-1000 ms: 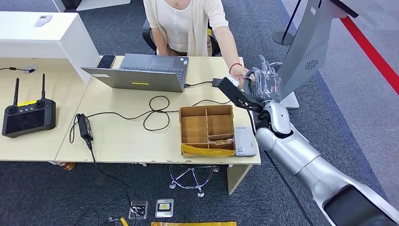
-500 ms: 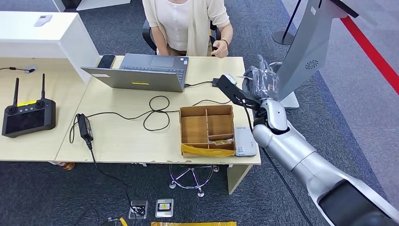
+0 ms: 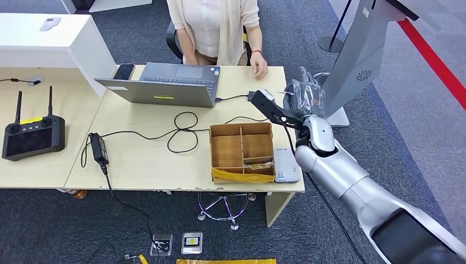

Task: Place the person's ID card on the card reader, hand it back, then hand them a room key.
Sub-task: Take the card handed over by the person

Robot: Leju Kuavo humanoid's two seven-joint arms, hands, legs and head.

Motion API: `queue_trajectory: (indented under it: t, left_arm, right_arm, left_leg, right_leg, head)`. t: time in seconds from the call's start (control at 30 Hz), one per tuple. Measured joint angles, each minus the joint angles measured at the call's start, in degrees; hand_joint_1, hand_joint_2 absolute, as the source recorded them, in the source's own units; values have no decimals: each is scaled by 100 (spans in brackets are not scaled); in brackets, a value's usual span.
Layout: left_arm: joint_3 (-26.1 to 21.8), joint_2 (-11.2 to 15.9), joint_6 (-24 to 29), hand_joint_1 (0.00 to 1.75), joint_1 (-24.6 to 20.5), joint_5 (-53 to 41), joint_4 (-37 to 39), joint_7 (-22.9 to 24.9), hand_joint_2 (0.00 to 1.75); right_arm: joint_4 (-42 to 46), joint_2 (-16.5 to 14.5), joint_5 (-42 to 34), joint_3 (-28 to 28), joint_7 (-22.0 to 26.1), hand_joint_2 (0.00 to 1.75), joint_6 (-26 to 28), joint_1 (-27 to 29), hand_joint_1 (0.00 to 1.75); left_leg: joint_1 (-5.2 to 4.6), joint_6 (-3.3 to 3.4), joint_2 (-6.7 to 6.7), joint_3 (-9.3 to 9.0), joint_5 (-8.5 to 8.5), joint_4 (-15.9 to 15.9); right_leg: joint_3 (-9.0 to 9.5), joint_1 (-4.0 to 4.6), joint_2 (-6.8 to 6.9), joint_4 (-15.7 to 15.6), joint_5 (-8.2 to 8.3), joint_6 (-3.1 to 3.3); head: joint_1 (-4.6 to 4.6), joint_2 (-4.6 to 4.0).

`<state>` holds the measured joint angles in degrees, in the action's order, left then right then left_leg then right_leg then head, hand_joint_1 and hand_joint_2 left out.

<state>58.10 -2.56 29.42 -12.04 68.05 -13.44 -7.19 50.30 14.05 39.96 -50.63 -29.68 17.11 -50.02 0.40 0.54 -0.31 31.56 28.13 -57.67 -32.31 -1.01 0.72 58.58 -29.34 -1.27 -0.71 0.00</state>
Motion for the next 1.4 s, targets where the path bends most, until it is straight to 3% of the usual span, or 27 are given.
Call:
queue_trajectory:
  t: [0.3,0.73,1.4]
  left_arm:
    - [-126,37,-9,0,141,-39,10,-88,0]
    - [-255,66,-87,0,217,-40,15,-125,0]
    - [-313,99,-134,0,268,-157,18,-125,0]
  right_arm:
    - [624,454,672,-32,-357,175,-999,548,175]
    - [1275,784,587,-33,-454,175,-1330,900,175]
    - [1642,987,297,-143,-647,175,-1554,1279,175]
  left_leg:
    - [0,0,9,0,2,0]
    - [1,-1,12,-2,3,1]
    - [1,-1,12,-2,4,1]
  right_leg:
    - [0,0,-13,-3,0,0]
    - [0,1,-14,-3,0,0]
    - [0,1,-15,-4,0,0]
  head:
    - [-1,0]
    - [-1,0]
    - [0,0]
